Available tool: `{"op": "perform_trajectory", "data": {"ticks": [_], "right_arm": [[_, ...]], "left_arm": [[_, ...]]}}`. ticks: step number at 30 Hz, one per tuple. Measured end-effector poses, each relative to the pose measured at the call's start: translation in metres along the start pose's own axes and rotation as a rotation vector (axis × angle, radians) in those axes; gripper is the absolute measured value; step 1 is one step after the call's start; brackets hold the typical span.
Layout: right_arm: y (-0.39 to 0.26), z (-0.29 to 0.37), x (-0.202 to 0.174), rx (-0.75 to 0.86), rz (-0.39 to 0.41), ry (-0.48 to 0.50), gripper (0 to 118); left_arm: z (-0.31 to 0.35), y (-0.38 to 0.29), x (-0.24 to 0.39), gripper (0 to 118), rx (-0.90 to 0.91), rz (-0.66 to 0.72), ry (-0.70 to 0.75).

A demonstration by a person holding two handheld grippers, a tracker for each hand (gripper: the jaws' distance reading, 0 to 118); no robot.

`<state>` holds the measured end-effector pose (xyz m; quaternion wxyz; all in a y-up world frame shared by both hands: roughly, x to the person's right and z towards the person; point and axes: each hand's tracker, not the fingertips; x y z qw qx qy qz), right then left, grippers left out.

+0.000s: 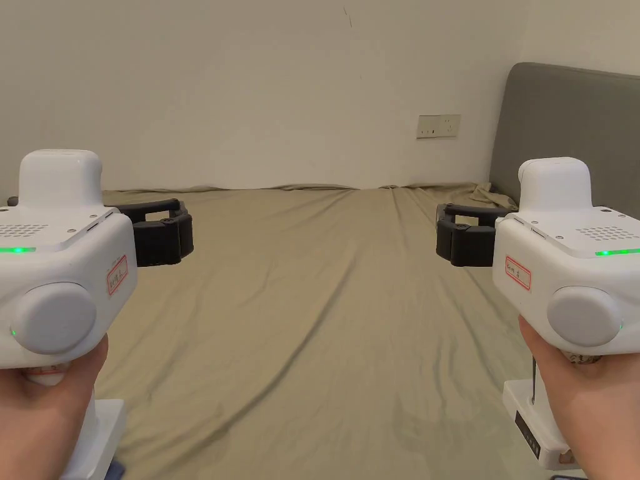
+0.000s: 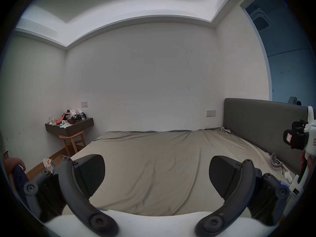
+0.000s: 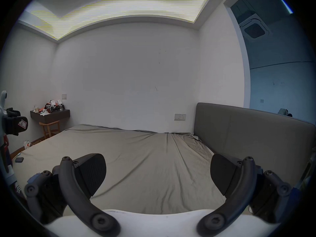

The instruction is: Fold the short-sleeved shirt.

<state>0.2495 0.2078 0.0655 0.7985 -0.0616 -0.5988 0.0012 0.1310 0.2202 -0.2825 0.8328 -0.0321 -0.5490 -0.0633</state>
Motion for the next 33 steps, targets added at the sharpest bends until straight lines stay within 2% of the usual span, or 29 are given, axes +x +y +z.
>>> {"op": "perform_trajectory", "data": {"ticks": [22, 29, 33], "right_arm": [[-0.0026, 0.0011, -0.0019, -0.011, 0.002, 0.002, 118], [-0.0026, 0.0017, -0.0016, -0.002, -0.020, 0.007, 118], [-0.0031, 0.0015, -0.0027, 0.003, -0.002, -0.006, 118]], "left_arm": [[-0.0019, -0.0029, -0.0041, 118, 0.007, -0.001, 0.010], [-0.0015, 0.0002, -0.0039, 118, 0.020, -0.001, 0.009], [-0.0026, -0.0020, -0.0032, 118, 0.023, -0.008, 0.018]]}}
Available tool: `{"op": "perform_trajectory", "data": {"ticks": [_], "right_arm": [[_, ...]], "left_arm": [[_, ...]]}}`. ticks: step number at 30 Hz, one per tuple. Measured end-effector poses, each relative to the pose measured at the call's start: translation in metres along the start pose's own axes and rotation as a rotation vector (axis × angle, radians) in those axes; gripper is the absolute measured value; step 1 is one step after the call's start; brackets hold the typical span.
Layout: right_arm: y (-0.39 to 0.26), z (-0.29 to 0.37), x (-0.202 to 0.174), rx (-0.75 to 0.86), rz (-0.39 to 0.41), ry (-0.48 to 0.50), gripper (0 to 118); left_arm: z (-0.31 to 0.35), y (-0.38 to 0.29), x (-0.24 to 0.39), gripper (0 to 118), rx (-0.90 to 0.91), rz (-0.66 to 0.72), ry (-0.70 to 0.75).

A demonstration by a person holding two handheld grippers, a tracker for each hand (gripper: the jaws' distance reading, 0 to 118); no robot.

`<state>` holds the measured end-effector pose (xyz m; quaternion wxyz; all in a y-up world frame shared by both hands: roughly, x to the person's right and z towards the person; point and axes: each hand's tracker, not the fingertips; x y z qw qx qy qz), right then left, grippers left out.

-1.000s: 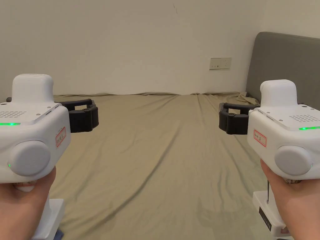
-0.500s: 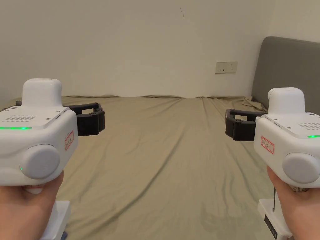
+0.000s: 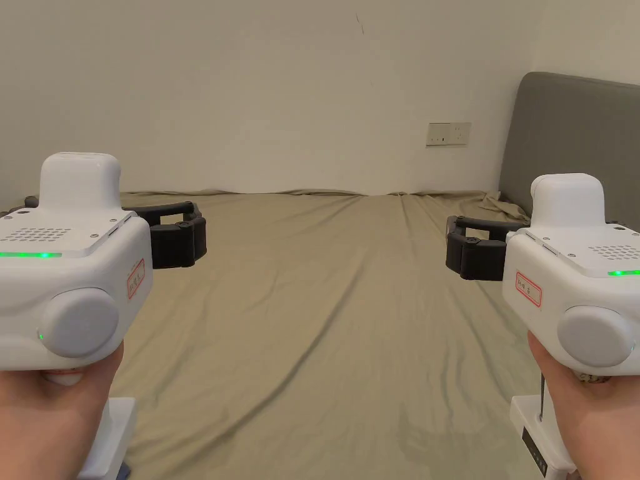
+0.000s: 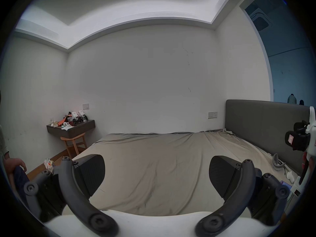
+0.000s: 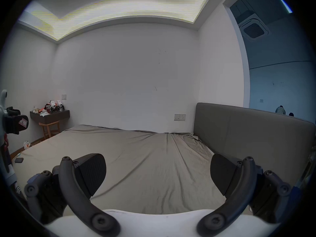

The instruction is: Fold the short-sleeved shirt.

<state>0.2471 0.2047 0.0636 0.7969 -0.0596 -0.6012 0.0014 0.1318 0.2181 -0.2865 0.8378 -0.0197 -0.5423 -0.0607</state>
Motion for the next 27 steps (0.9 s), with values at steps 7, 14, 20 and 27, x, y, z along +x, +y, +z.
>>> {"op": "perform_trajectory", "data": {"ticks": [7, 14, 20, 27], "right_arm": [[0.0007, -0.0011, 0.0016, -0.010, -0.021, 0.017, 118], [0.0013, -0.0017, -0.0050, -0.006, 0.025, 0.008, 118], [0.0000, -0.0022, -0.0067, -0.003, 0.011, 0.010, 118], [-0.0017, -0.0038, -0.0075, -0.001, 0.002, 0.012, 118]], "left_arm": [[-0.0004, -0.0027, -0.0002, 118, 0.002, -0.002, 0.000], [-0.0011, -0.0002, -0.0001, 118, 0.007, -0.001, 0.010], [-0.0027, 0.0019, -0.0021, 118, 0.006, 0.006, 0.022], [-0.0033, -0.0008, -0.0016, 118, 0.004, 0.005, 0.022]]}}
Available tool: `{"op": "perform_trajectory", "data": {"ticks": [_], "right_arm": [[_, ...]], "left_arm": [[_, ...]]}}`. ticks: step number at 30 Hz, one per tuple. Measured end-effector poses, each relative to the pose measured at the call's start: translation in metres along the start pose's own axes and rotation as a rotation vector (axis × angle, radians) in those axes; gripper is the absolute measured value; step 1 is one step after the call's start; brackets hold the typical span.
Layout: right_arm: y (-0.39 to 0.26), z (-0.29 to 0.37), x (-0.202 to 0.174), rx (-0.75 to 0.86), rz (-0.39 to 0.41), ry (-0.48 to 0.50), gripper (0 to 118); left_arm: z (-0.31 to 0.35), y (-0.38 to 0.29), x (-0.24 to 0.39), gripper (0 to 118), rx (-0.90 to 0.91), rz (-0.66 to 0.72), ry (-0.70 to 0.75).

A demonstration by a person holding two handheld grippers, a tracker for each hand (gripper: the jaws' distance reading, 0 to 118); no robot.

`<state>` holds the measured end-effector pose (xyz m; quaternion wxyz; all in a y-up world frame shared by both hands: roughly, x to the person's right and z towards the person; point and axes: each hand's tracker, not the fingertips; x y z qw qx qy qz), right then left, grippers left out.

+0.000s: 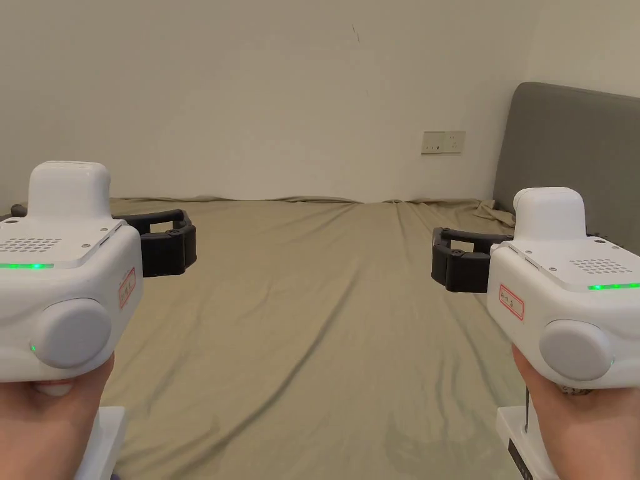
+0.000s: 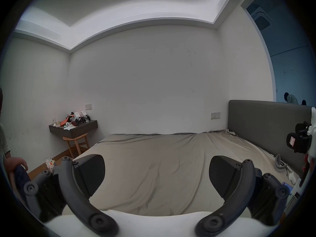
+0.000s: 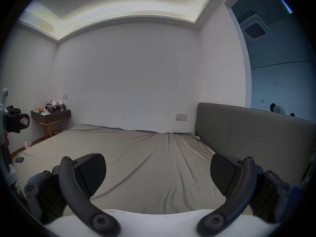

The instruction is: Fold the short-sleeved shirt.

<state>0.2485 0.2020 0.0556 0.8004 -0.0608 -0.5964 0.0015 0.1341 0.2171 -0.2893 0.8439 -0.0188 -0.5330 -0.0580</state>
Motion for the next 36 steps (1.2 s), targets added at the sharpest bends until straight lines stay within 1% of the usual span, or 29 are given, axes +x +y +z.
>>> {"op": "perform_trajectory", "data": {"ticks": [9, 36], "right_arm": [[-0.0014, -0.0006, -0.0053, -0.005, 0.037, -0.002, 118], [-0.0026, 0.0019, -0.0001, 0.011, 0.004, -0.010, 118]], "left_arm": [[-0.0004, -0.0032, 0.0026, 118, -0.002, -0.018, 0.006], [0.0062, 0.0025, 0.0032, 118, 0.012, -0.023, -0.013]]}}
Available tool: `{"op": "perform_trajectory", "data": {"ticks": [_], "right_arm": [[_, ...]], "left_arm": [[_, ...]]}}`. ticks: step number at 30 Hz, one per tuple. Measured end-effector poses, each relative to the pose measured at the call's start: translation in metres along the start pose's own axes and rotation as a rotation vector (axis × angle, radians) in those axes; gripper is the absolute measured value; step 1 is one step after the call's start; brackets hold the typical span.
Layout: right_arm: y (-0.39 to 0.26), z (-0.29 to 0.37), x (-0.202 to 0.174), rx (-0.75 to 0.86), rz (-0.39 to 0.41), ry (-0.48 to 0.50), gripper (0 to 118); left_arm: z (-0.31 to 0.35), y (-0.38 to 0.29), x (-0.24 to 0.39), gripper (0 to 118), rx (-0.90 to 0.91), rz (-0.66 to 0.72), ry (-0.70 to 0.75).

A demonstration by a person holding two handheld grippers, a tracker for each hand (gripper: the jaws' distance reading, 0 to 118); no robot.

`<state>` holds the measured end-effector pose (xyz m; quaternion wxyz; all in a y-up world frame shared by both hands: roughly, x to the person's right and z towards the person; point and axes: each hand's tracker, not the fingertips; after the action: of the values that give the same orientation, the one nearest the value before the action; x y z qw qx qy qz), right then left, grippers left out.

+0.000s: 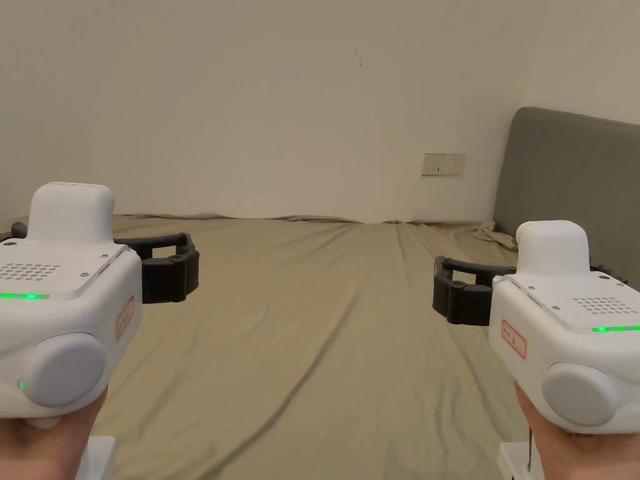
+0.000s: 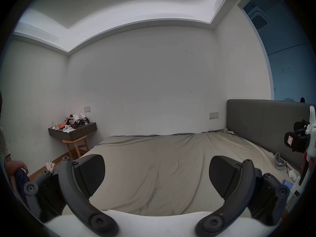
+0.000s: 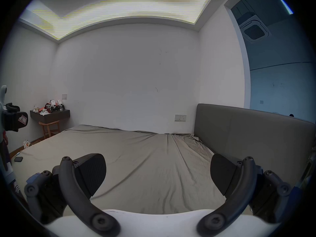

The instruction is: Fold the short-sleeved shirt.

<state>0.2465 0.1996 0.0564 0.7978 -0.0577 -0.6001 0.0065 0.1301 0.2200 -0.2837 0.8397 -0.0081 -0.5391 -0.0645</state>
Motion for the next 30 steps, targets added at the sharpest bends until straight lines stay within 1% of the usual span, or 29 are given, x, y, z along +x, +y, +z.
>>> {"op": "perform_trajectory", "data": {"ticks": [7, 14, 20, 30], "right_arm": [[0.0019, -0.0002, -0.0017, 0.014, 0.020, -0.011, 118], [-0.0003, -0.0010, -0.0024, 0.007, 0.013, -0.002, 118], [-0.0012, -0.0022, -0.0010, 0.004, 0.008, -0.002, 118], [-0.0016, -0.0014, -0.0006, -0.006, 0.014, 0.008, 118]], "left_arm": [[0.0005, 0.0016, -0.0037, 118, 0.009, 0.023, -0.001], [0.0022, -0.0006, -0.0059, 118, 0.008, 0.016, 0.002], [-0.0008, -0.0021, -0.0081, 118, 0.004, 0.037, -0.011], [-0.0005, -0.0019, -0.0068, 118, 0.009, 0.034, -0.016]]}}
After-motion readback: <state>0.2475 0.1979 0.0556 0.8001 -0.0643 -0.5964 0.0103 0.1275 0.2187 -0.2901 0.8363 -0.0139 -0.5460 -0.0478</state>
